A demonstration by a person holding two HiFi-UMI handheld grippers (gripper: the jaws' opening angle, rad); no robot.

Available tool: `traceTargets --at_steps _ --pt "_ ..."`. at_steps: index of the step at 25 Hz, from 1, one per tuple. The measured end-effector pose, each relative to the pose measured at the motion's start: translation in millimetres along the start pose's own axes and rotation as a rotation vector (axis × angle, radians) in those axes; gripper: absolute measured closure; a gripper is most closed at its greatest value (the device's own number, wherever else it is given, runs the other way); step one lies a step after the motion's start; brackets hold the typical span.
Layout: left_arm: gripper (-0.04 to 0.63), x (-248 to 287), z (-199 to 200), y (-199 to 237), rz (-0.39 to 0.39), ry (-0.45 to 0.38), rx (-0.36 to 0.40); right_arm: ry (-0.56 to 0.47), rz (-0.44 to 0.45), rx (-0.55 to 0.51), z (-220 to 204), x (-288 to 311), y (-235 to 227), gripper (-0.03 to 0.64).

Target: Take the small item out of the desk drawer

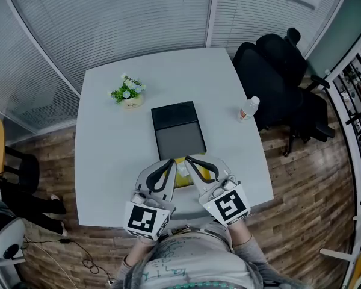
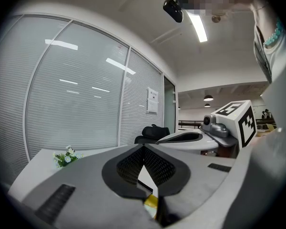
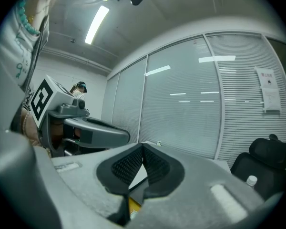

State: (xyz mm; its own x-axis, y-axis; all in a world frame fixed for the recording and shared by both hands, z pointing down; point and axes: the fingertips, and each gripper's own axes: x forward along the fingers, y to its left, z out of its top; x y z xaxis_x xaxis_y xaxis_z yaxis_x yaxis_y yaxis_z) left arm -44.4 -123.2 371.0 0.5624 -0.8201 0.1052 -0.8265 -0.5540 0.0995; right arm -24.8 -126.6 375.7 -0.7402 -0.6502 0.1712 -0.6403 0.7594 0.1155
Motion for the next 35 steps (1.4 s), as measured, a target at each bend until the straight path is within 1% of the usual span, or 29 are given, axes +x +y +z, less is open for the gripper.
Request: traceTargets --at_steps 5,13,19,26,35 --pt "0.598 -2.3 -2.7 5.0 -0.008 0.004 -0.006 0.023 0.001 -0.003 -3.7 5.4 2.7 0.614" --pt "0.598 -2.8 -6.8 15.2 -0.009 0.014 -0.016 0.094 -0.004 -0.062 -33.4 13.8 -2.6 0.614" --pt "0.598 -8.4 -10.8 31.3 0.011 0.022 -0.024 0.193 0.016 -0.089 -75.3 21.6 -6.0 0.614" --pt "0.598 -12.3 -18.1 43.0 0.013 0.033 -0.049 0.355 0.028 -0.1 -134.3 32.1 -7.9 0.614" --pt "0.598 -16.5 -26.9 54.6 0.016 0.05 -0.066 0.526 0.124 -0.15 -192.5 49.7 1.2 0.614"
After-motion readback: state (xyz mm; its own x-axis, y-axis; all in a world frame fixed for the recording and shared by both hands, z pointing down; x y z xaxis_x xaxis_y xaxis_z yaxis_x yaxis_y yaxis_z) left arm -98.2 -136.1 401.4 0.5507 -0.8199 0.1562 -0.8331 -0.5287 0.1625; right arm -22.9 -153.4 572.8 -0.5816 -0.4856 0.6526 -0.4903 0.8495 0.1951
